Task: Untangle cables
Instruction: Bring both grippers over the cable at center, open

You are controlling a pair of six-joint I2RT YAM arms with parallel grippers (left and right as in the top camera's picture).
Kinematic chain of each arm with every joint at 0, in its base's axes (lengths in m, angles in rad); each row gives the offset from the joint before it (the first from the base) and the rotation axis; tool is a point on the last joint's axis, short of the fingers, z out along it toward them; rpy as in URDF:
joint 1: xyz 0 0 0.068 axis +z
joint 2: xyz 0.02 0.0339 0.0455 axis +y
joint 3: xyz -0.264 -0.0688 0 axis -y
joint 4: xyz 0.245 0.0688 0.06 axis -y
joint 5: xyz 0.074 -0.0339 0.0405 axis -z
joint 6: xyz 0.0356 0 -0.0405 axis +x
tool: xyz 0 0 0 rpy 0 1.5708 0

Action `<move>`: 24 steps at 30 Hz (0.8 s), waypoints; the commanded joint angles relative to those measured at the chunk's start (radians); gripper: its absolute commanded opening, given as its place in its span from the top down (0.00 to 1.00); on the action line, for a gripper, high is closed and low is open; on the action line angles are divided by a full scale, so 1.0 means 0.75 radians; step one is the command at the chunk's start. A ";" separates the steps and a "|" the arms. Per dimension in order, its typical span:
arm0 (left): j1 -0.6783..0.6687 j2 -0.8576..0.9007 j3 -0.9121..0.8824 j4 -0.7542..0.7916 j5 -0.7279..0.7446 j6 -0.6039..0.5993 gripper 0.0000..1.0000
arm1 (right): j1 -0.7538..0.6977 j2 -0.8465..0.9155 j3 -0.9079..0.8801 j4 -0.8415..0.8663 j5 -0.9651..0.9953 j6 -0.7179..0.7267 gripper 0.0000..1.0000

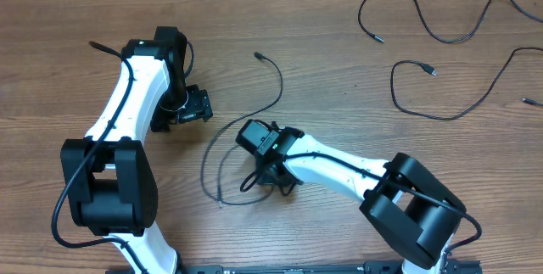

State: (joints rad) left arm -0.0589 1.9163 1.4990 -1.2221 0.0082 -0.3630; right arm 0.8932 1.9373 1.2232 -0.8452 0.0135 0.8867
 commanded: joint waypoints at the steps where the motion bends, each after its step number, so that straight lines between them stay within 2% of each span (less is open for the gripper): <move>1: -0.004 0.011 -0.008 0.002 0.017 0.017 0.14 | -0.072 0.040 0.035 -0.146 0.132 0.117 0.96; 3: -0.005 0.011 -0.008 0.007 0.070 0.062 0.16 | -0.100 0.037 0.064 -0.246 0.183 0.152 0.96; 9: -0.031 0.011 -0.008 0.035 0.449 0.398 0.15 | -0.153 0.020 0.135 -0.447 0.282 0.233 0.96; 12: -0.063 0.011 -0.008 0.043 0.550 0.468 0.15 | -0.172 0.018 0.149 -0.509 0.324 0.308 0.96; 17: -0.143 0.013 -0.008 0.084 0.534 0.443 0.14 | -0.234 0.018 0.150 -0.572 0.364 0.403 0.96; 20: -0.188 0.013 -0.011 0.120 0.501 0.348 0.14 | -0.267 0.018 0.150 -0.571 0.345 0.384 0.87; 24: -0.246 0.013 -0.032 0.151 0.304 0.140 0.15 | -0.313 0.012 0.151 -0.607 0.334 0.373 0.94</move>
State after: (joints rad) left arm -0.2199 1.9163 1.4960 -1.1172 0.3332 -0.1394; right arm 0.6781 1.9572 1.3136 -1.2881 0.2516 1.1500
